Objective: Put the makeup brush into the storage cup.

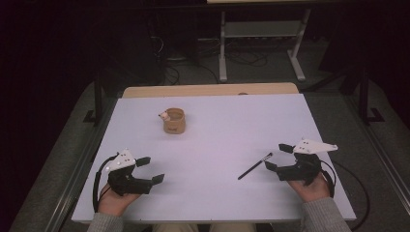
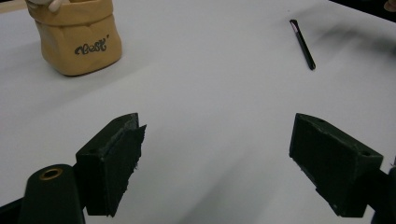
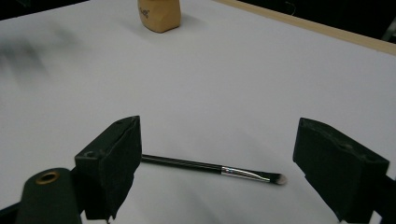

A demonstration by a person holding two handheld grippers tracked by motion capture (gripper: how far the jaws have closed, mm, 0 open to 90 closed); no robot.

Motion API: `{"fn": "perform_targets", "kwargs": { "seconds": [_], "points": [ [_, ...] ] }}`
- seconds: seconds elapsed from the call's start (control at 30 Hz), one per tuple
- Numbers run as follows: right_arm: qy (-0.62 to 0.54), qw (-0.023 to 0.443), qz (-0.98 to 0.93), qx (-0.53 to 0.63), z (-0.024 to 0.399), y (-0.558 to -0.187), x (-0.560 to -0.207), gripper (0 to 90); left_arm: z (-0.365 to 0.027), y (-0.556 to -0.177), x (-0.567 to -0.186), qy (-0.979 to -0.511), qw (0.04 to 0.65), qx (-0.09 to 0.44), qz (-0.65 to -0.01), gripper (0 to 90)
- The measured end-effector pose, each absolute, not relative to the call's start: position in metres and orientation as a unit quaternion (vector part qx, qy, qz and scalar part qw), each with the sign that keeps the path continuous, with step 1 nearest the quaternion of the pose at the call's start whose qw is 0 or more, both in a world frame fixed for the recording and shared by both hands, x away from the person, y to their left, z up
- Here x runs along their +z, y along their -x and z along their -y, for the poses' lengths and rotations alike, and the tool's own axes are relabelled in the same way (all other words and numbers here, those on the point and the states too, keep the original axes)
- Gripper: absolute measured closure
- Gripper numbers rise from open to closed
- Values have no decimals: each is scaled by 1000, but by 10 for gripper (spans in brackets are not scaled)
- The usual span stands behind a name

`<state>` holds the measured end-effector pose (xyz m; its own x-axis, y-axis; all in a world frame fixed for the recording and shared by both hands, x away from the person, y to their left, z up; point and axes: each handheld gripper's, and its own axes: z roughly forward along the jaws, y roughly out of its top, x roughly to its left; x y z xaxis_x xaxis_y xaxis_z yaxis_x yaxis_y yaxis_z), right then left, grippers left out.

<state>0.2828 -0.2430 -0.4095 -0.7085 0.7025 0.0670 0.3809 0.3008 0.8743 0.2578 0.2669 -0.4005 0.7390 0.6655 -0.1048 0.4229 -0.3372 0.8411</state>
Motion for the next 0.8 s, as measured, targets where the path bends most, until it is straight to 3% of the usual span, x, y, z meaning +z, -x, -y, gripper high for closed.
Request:
{"fn": "perform_targets", "kwargs": {
  "seconds": [0.8],
  "points": [
    [-349, 170, -788, 478, 245, -284, -408, 143, -259, -259, -399, -810, 466, 126, -333, 167]
  ]
}}
